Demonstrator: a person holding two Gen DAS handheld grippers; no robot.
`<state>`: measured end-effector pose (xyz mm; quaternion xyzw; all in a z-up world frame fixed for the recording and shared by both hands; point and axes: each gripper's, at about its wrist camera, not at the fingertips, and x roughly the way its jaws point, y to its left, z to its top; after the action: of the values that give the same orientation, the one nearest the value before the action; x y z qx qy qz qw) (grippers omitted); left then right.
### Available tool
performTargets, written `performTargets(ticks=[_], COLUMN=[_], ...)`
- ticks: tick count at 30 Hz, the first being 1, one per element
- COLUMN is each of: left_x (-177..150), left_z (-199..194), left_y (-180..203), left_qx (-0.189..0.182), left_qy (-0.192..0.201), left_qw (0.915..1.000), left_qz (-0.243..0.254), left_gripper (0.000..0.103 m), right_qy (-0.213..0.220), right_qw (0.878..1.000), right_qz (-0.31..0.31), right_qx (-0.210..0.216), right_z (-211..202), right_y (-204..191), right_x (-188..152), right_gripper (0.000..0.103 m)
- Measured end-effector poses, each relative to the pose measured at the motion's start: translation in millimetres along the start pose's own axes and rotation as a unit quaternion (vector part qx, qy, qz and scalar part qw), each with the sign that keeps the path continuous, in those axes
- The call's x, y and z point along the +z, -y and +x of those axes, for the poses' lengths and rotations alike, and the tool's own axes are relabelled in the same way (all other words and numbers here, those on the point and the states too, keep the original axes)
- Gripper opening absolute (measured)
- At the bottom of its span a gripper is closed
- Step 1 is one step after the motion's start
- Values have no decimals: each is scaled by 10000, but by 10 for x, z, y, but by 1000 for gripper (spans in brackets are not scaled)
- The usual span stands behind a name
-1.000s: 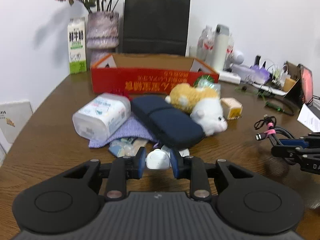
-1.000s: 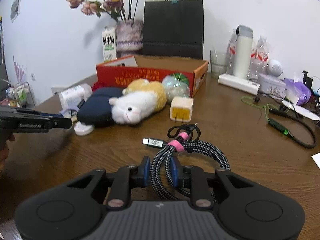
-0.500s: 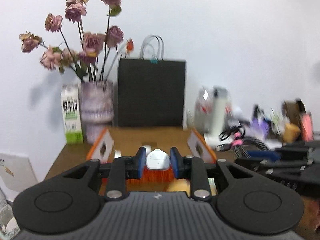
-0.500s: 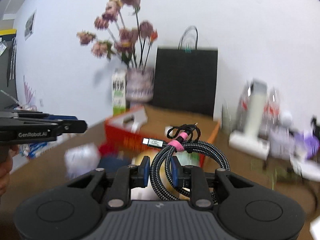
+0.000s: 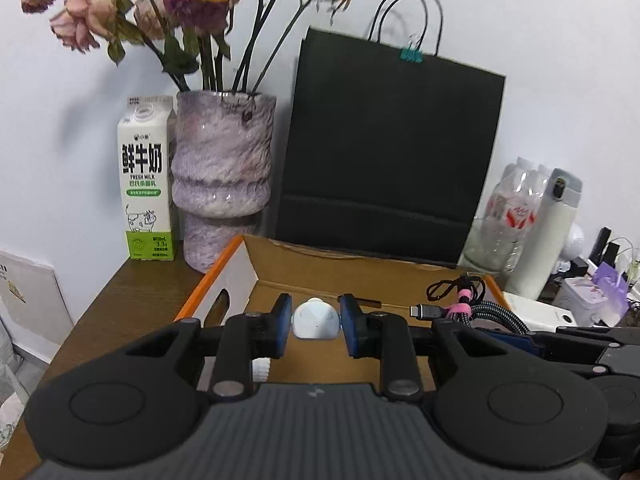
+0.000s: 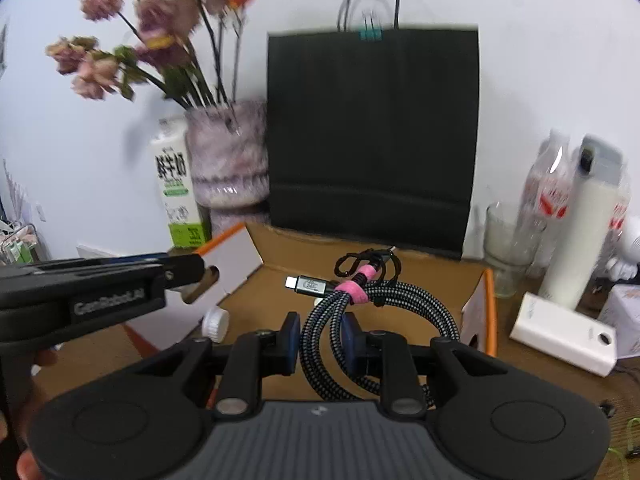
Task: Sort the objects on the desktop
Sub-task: 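Carry both items into the cardboard box and open both tools, then grasp the white bead container with the left tool while the right tool grasps the plush sheep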
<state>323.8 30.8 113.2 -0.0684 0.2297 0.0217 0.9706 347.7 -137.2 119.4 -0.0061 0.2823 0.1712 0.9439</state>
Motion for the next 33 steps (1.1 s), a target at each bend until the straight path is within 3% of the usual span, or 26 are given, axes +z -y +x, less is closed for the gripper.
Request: performTargets(ticks=[3,4,5,6,7,9,13,25,33], left_x=[24,22,0,-27,-65,-141,-291,-929,-1234], left_z=[246,384,512,572,548,396,132,-820,-1301], left_y=[17,33,33,15,-13,-82,-169,-521,-725], left_qx=[179,288,407,499,521,302,136,-151,49], left_qy=[-257,-543,-899,-1097,-1059,-774,-715,-665,-578], left_qw=[9995,9981,9951,9927,9930,9964,9969,9976,9982], left_qz=[5,55,60,13,-52,-188,-284,-108,166], left_gripper=[30,47,82,94,102,103,103,103,103], right_qy=[-132,-241,-395,-584,-702,-435,-239,-319,-111], right_qw=[9998,9995,9989,9975,9958,9974,9994,9969,9985], right_qz=[169,206,155,87,19,-113,-77,-672,-491], right_qx=[-23,-65,-188,-376,-579,-557,-230,-269,-199], right_z=[182,258,351,414,433,283,-26,-821,-1394], right_y=[32,45,45,34,24,7,15,-147,-146], right_x=[12,12,18,9,-20,-119,-303,-1048,-1424], right_gripper=[22,23,36,72,99,98,99,100,102])
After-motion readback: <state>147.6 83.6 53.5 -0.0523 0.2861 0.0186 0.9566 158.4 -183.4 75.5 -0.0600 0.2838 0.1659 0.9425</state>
